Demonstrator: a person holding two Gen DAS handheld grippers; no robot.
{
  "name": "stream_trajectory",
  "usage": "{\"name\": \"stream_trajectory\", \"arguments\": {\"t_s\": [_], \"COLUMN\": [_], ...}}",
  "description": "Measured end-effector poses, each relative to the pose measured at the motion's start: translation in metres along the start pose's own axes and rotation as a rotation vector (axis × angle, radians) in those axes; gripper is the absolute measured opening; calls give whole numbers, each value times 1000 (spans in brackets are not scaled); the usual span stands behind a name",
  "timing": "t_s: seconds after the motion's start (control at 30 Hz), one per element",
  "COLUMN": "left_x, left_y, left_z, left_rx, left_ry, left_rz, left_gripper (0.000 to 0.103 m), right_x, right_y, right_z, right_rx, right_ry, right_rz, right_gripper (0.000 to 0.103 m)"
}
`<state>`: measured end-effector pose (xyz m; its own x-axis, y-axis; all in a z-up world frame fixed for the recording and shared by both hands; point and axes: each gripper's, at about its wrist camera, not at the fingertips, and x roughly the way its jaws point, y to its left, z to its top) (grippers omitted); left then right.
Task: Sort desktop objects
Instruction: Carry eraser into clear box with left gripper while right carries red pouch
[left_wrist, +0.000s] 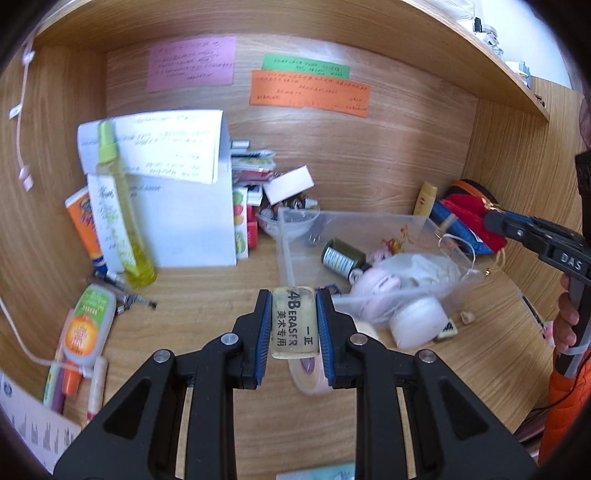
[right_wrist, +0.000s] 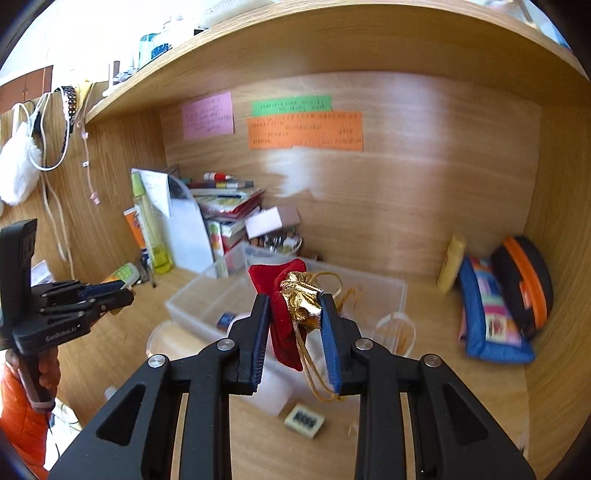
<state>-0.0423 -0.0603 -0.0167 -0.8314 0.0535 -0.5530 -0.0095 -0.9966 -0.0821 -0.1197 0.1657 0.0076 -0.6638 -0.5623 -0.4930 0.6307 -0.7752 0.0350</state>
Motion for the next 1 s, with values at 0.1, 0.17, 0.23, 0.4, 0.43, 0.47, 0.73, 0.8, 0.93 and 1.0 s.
{"name": "stream_trajectory", "arguments": {"t_s": [0.1, 0.17, 0.23, 0.4, 0.43, 0.47, 0.73, 0.8, 0.93, 1.0], "left_x": [4, 7, 9, 19, 22, 27, 78, 89, 103, 107], "left_y": [-4, -7, -10, -18, -19, -21, -20, -20, -24, -25], "left_z": [12, 22, 29, 51, 54, 58, 61, 56, 47, 45], "left_rx": [12, 18, 24, 47, 51, 54, 15, 9, 25, 33], "left_ry": [-17, -29, -41, -65, -64, -60, 30, 55, 93, 106], "left_rz": [-10, -22, -30, -47, -50, -53, -83, -85, -76, -67], "left_gripper": [23, 23, 23, 23, 23, 23, 23, 23, 23, 23], "right_x": [13, 23, 34, 57, 62, 66, 104, 108, 121, 126], "right_y": [1, 2, 4, 6, 5, 4, -8, -12, -23, -24], "right_z": [13, 21, 29, 38, 38, 36, 18, 14, 4, 3], "right_rx": [-8, -13, -22, -24, -22, -19, 50, 62, 93, 101], "right_ry": [0, 4, 10, 37, 45, 52, 139, 145, 186, 200], "right_rz": [5, 13, 7, 12, 12, 14, 36, 30, -3, -4], "right_gripper": [24, 25, 25, 25, 25, 25, 25, 27, 28, 28]}}
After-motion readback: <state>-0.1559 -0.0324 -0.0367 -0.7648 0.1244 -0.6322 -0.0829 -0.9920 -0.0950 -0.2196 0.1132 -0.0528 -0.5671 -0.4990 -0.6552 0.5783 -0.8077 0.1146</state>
